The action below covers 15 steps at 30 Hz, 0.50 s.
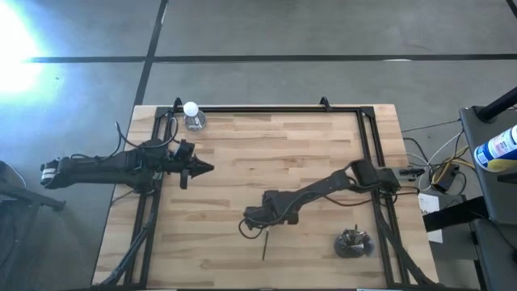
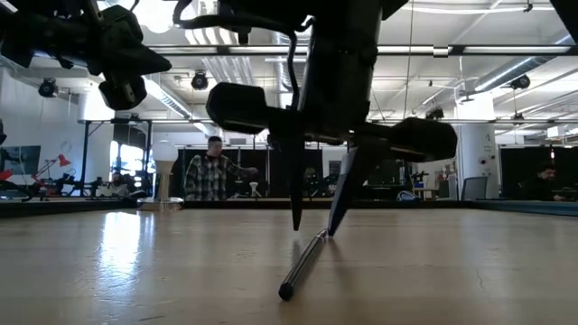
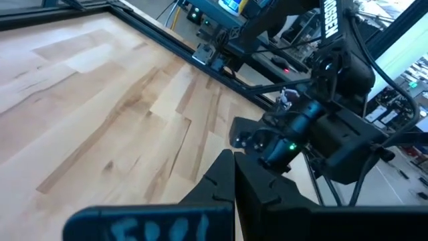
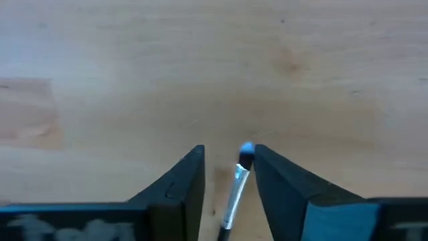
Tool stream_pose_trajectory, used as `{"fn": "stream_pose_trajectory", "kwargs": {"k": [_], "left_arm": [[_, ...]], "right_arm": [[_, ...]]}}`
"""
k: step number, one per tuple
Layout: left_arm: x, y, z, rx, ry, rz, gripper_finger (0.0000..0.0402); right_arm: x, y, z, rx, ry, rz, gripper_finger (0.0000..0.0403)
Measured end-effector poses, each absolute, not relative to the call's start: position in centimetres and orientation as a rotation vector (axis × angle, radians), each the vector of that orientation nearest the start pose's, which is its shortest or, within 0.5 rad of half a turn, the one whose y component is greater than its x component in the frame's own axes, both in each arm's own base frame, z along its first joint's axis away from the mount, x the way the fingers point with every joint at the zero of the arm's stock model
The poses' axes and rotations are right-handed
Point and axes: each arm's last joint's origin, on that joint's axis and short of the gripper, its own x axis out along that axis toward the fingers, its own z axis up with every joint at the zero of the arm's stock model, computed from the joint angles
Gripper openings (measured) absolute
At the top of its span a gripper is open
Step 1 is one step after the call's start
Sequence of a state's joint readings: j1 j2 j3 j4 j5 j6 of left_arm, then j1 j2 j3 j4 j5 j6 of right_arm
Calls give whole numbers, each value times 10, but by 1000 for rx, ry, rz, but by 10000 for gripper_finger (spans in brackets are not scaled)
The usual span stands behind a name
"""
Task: Put items in baskets/containers
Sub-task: Put the eyeshadow brush into the brush holder
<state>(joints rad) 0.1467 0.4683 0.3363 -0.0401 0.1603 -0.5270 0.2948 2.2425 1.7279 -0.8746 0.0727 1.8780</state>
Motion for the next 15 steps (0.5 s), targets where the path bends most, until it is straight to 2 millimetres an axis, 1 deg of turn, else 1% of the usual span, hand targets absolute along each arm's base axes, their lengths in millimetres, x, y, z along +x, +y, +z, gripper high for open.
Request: {"fn": "stream_pose_trajectory", "kwargs": {"k": [2,8,15], "left_arm": [[129,14,233,-554,173,27,0],[129,14,233,-554,173,27,0],[129,14,233,-559,173,28,0]], "right_arm": [[426,127,143,1297,1057,-1090,109],[427,128,142,1291,1055,-1088,74],[428,128,142,1229,1072,-1025,29]]}}
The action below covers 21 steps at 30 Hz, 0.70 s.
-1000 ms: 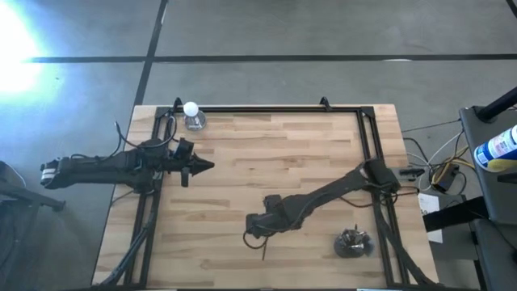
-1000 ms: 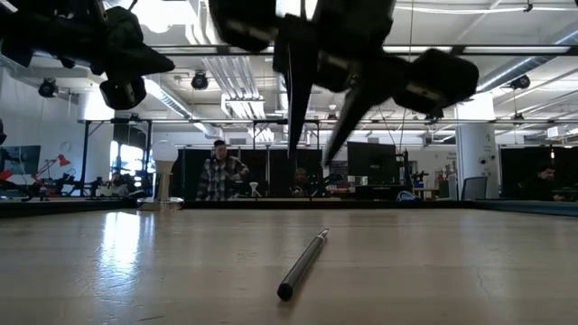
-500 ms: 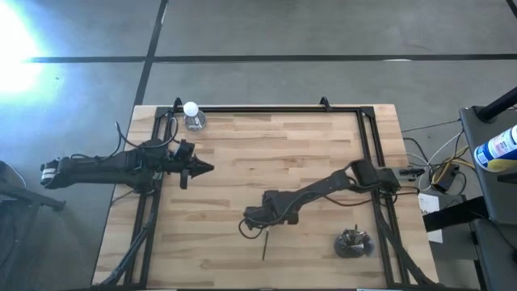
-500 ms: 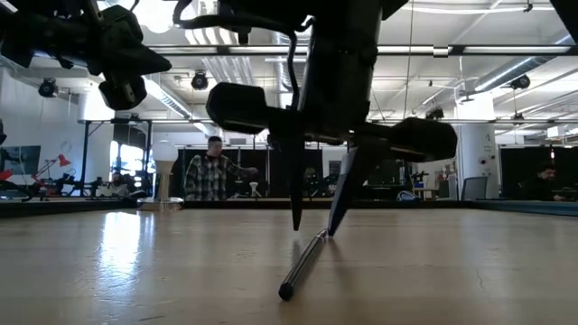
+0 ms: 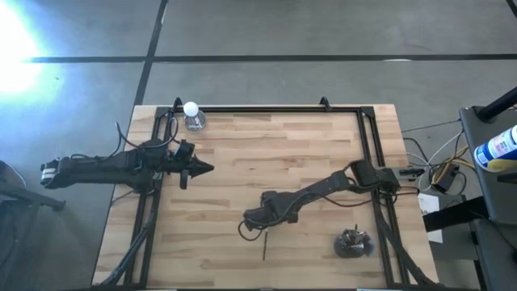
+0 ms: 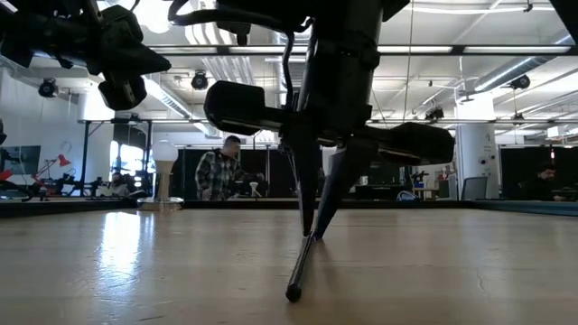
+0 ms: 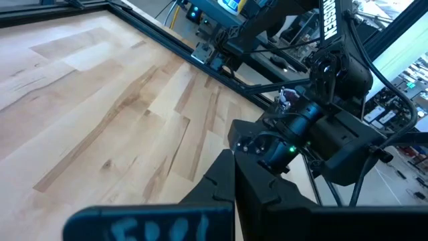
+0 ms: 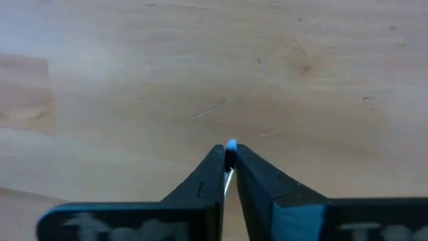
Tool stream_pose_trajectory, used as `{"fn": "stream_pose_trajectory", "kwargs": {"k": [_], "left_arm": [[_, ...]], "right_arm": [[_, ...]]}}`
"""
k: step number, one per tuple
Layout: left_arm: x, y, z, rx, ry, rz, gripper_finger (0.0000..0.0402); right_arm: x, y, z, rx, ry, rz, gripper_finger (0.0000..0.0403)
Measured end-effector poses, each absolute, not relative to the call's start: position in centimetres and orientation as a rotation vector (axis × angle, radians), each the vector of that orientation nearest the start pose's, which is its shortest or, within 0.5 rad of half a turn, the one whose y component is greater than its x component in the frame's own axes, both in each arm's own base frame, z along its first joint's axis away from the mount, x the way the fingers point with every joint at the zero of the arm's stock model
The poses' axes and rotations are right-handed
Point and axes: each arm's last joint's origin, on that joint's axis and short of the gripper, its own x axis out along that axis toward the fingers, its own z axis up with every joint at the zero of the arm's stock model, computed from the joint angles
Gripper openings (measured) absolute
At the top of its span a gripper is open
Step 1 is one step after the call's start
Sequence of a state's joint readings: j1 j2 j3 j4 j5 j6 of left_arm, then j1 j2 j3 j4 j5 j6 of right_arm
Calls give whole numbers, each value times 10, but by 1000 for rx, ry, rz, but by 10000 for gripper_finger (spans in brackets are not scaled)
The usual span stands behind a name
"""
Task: Put items in baskets/containers
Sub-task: Put the eyeshadow brush into the brush holder
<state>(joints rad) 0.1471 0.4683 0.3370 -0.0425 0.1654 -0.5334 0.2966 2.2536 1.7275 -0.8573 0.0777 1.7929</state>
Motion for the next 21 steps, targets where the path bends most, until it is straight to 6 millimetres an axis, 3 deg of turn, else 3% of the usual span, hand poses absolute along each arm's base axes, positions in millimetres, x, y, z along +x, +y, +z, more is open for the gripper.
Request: {"fn": "stream_pose_trajectory", "kwargs": {"k": [4,12,21], "left_arm": [[129,14,233,-565,172,30,0],[130,15,233,-559,165,55,0],[130,16,234,-563,155,88,0]], "right_arm": [[428,128,152,1173,1058,-963,10],[410,121,209,1016,980,-869,9],[352,112,291,771,863,-797,8]]}}
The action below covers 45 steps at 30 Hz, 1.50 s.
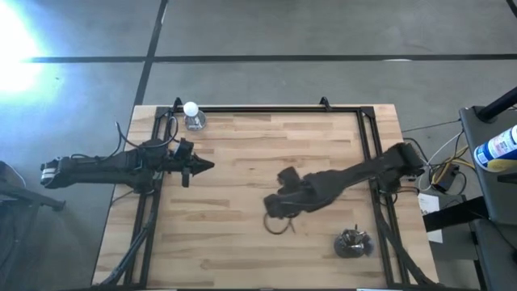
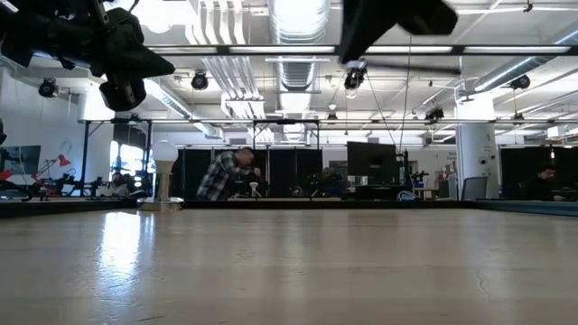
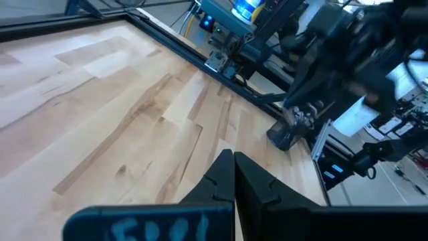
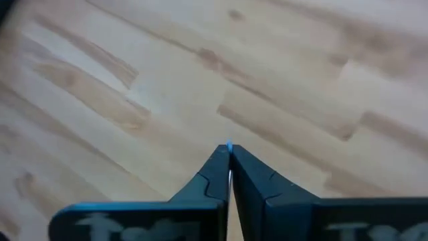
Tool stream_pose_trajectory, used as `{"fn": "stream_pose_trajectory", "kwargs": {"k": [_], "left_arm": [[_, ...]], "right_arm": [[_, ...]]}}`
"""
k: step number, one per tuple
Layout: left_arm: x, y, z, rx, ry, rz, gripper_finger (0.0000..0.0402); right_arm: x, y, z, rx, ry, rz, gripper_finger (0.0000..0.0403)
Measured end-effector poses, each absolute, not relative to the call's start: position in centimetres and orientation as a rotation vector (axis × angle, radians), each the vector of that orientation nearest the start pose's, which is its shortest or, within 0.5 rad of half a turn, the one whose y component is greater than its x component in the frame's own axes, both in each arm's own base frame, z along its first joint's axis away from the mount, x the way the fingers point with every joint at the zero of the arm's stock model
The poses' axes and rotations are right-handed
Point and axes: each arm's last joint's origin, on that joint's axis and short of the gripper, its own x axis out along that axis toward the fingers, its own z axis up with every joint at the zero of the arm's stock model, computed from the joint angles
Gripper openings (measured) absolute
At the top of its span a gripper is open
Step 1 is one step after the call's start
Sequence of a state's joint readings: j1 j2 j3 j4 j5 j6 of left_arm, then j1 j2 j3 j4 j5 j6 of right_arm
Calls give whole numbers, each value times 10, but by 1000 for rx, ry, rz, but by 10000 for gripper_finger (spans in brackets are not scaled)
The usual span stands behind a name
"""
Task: Put items in baskets/containers
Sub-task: Put the eyeshadow brush into the brush holder
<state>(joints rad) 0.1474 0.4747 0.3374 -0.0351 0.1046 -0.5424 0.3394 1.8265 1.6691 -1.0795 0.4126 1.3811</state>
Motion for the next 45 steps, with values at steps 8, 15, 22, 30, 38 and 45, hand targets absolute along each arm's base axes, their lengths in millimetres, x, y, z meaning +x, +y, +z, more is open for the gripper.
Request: {"fn": "stream_pose_trajectory", "kwargs": {"k": [8,15,22,30,38,45], "left_arm": [[130,18,234,-558,140,143,0],[130,20,234,-551,118,203,0],[130,21,233,-548,114,244,0],[130,21,233,-561,112,245,0],[130,21,233,-562,111,262,0],[130,22,233,-577,107,270,0]], "right_arm": [[273,120,338,638,737,-651,8],[210,136,352,566,655,-508,8],[161,149,332,545,630,-424,8],[112,163,291,503,587,-342,8],[93,174,253,491,510,-304,8],[95,186,239,501,498,-257,8]]}}
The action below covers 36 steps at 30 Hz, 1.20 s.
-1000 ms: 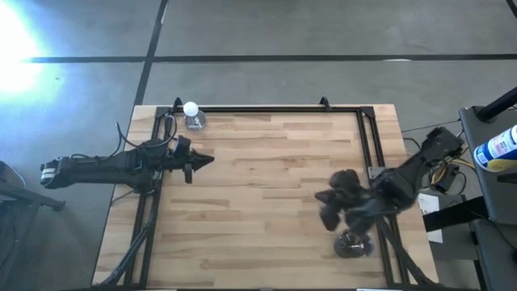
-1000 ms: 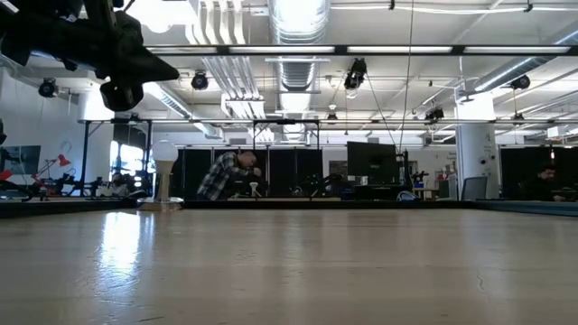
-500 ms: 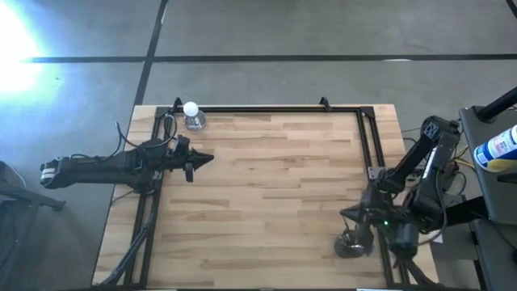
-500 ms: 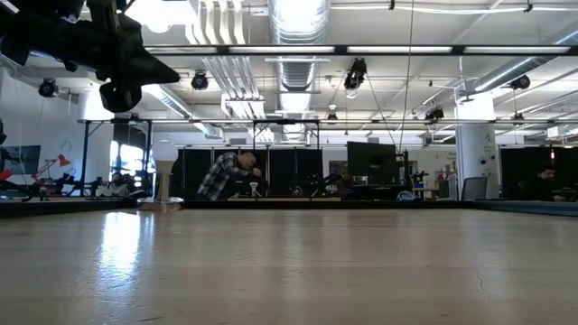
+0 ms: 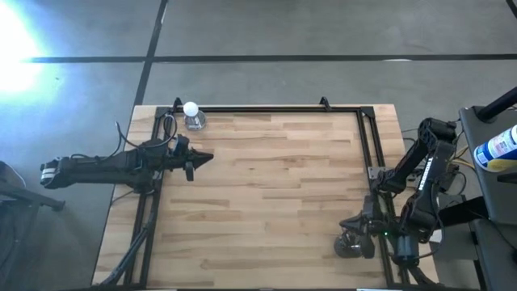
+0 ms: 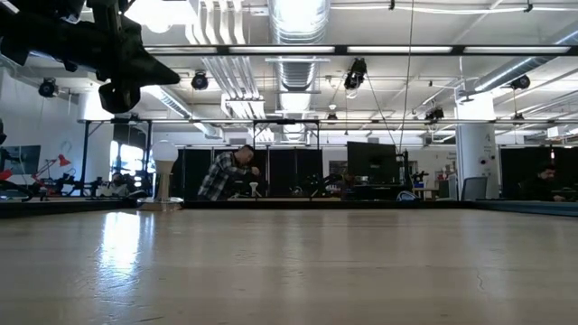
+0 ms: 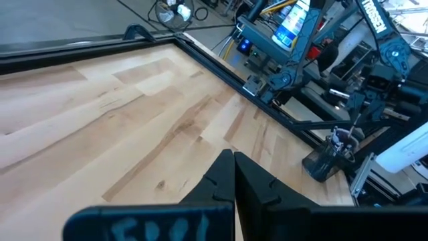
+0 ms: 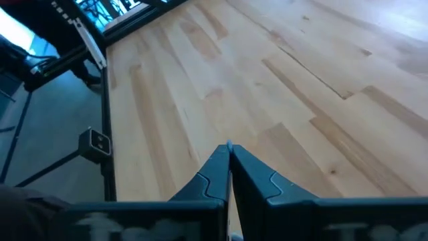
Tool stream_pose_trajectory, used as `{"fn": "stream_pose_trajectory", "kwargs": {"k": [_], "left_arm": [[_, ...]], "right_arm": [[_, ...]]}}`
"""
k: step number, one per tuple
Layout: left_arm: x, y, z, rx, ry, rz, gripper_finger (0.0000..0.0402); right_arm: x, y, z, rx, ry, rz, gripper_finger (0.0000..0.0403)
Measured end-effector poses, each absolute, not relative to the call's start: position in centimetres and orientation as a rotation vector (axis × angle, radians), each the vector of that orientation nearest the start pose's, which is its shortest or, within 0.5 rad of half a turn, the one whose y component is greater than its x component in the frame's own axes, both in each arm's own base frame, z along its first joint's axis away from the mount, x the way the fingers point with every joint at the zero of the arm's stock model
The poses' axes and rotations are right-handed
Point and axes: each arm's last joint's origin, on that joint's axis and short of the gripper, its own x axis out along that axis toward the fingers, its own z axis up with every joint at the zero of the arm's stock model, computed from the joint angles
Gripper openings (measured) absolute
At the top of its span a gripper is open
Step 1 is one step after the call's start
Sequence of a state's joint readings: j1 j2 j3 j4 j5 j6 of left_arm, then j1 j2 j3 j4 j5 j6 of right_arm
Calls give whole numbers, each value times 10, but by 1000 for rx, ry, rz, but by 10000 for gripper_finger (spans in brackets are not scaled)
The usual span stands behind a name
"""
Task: Put items in baskets/containers
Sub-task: Put the eyeshadow brush into the brush holder, then return to Home Position
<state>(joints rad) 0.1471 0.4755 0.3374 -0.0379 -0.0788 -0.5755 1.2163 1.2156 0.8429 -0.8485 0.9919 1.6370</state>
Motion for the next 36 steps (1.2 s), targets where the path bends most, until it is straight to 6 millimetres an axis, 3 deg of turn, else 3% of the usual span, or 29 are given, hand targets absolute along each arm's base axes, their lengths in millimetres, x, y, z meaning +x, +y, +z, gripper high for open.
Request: {"fn": "stream_pose_trajectory", "kwargs": {"k": [11,20,25,31,36], "left_arm": [[130,22,233,-578,106,273,0],[130,22,233,-578,106,272,0],[130,22,233,-580,106,272,0],[130,22,233,-579,107,272,0],[130,22,233,-579,108,273,0]], "right_arm": [[95,194,239,520,626,-219,14],[95,199,254,521,674,-171,88],[94,197,270,522,687,-123,110],[93,189,295,466,656,-35,82],[99,163,309,399,611,-20,27]]}}
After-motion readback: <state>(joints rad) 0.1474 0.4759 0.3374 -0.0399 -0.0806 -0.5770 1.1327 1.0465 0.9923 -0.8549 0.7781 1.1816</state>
